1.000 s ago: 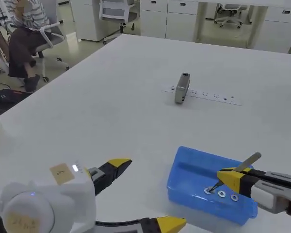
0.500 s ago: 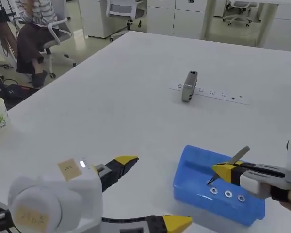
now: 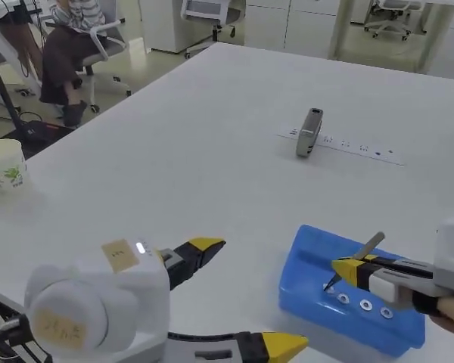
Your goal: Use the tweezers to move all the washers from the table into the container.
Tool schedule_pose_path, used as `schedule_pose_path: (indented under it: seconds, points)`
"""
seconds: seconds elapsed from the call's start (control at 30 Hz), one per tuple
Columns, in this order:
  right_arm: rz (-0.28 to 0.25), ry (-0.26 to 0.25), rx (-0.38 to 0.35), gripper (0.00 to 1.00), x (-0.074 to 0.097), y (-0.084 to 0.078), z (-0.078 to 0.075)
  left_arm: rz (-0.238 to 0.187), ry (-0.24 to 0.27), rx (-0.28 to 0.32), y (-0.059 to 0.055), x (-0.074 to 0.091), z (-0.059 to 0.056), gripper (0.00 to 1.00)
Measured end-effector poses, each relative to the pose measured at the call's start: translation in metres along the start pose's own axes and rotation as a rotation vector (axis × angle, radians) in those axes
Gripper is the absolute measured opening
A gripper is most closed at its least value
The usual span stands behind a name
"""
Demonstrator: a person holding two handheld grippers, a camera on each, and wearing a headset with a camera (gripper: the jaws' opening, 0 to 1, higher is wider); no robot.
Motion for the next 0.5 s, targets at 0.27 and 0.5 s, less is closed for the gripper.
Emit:
schedule_pose_path:
  seconds: [0.27, 0.5]
  points:
    - [0.004, 0.003, -0.011, 0.02, -0.0031, -0.0008, -0.0016, 0.003, -0.009, 0.003, -0.0002, -0.0003, -0.0007, 0.82]
    - [0.017, -0.003, 0.006, 0.02, -0.0035, -0.0023, -0.0010, -0.010, -0.022, 0.008, 0.0010, -0.0002, -0.0022, 0.84]
Point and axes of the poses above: the centre of the closed fingertips' face, and the gripper's own axes: x roughly backward along the fingers, z roughly to its left, y roughly out of its top, the point moved 8 cm from there along x, roughly backward along the fingers
